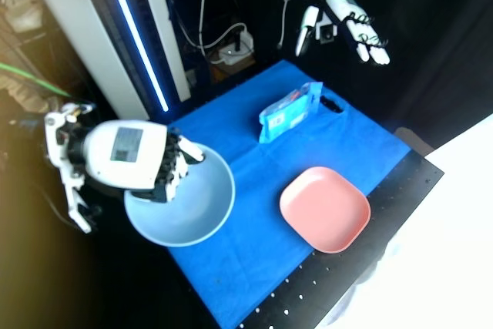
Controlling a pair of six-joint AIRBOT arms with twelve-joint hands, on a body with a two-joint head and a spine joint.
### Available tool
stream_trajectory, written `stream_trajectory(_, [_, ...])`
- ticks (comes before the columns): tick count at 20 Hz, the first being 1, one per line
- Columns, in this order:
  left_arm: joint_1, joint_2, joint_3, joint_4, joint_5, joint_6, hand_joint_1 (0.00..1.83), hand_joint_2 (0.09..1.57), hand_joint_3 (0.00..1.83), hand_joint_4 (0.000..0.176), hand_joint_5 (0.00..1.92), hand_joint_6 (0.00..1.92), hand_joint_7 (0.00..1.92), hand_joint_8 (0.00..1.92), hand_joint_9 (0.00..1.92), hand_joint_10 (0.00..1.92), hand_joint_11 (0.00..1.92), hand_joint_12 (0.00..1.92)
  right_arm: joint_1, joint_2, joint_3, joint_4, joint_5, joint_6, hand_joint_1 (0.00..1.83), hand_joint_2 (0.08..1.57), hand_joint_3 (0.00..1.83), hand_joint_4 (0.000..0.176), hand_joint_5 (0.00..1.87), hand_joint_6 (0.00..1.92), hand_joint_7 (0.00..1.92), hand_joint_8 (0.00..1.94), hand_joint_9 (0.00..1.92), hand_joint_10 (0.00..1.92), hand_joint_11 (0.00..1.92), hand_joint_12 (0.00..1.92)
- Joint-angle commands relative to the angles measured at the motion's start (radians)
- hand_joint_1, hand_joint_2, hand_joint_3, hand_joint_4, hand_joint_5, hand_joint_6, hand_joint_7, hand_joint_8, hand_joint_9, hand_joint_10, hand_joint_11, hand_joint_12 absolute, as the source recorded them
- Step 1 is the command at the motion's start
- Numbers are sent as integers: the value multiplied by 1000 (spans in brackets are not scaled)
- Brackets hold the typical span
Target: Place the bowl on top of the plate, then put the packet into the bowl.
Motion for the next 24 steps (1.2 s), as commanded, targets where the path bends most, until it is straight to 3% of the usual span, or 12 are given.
stream_trajectory(1, [-4,-4,7,-4,-122,-9,595,863,0,176,0,0,0,0,0,0,0,0,29,-6,9,31,109,2,1105,1281,0,26,959,1921,1442,1941,1618,1921,1682,1921])
stream_trajectory(2, [-4,-5,8,-4,-122,-9,597,860,0,176,0,0,0,0,0,0,0,0,48,-12,18,29,108,2,1035,1308,10,24,945,1921,1439,1941,1619,1921,1673,1921])
stream_trajectory(3, [-3,-6,9,-4,-121,-10,576,849,0,176,0,0,0,0,0,0,0,0,81,-26,37,28,103,0,1045,1307,1,0,930,1921,1384,1941,1572,1921,1638,1921])
stream_trajectory(8, [-3,-6,11,-4,-120,-10,570,855,0,176,0,0,0,0,0,0,0,0,175,-90,95,11,31,-19,1051,1274,0,0,1014,1921,1427,1941,1589,1921,1635,1921])
stream_trajectory(9, [-3,-7,12,-4,-120,-10,572,849,0,176,0,0,0,0,0,0,0,0,190,-103,107,2,11,-23,986,1296,2,0,1026,1921,1426,1941,1589,1921,1633,1921])
stream_trajectory(15, [-3,-6,19,1,-121,-15,523,842,0,176,0,0,0,0,0,0,0,0,295,-239,219,-53,-117,-26,1189,1248,0,0,1123,1921,1428,1941,1587,1921,1638,1921])
stream_trajectory(19, [-3,-9,21,3,-118,-17,486,838,0,176,0,0,0,0,0,0,0,0,357,-321,285,-99,-186,-26,1162,1269,3,0,1027,1921,1399,1941,1581,1921,1654,1921])
stream_trajectory(24, [-3,-11,28,6,-116,-28,536,843,0,176,0,0,0,0,0,0,0,0,391,-416,368,-103,-234,-26,1098,1285,6,0,1055,1921,1388,1941,1557,1921,1645,1921])
